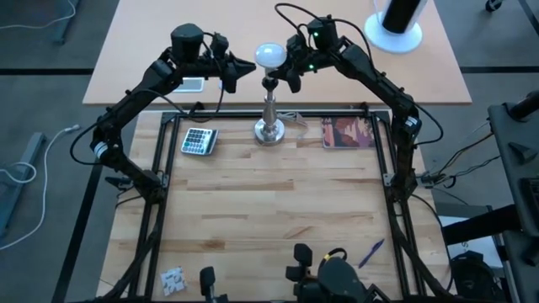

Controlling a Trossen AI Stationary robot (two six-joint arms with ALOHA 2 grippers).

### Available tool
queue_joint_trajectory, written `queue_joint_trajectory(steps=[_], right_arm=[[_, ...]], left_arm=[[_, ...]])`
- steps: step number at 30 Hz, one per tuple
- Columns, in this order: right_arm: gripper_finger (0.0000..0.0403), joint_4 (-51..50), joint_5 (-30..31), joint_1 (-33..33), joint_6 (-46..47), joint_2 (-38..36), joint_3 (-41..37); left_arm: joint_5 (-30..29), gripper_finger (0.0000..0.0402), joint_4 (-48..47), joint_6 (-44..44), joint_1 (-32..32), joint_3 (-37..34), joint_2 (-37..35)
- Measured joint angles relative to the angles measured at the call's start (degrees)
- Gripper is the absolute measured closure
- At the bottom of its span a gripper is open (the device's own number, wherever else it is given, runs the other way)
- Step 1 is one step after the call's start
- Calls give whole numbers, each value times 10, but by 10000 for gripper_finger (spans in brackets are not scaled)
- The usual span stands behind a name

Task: Screw lightbulb
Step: Remove the lightbulb from the table lamp

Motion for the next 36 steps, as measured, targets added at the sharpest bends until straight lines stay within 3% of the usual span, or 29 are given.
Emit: queue_joint_trajectory(steps=[14, 21, 36], right_arm=[[260, 5, -1, 0, -43, 0, -3], [266, 11, -10, 0, -51, 0, -5], [267, 24, -5, -2, -24, 0, -4]], left_arm=[[-11, 337, -8, 13, 0, -18, 0], [-11, 318, -7, 10, 1, -63, -1], [-11, 296, 64, -20, -1, -93, -1]])
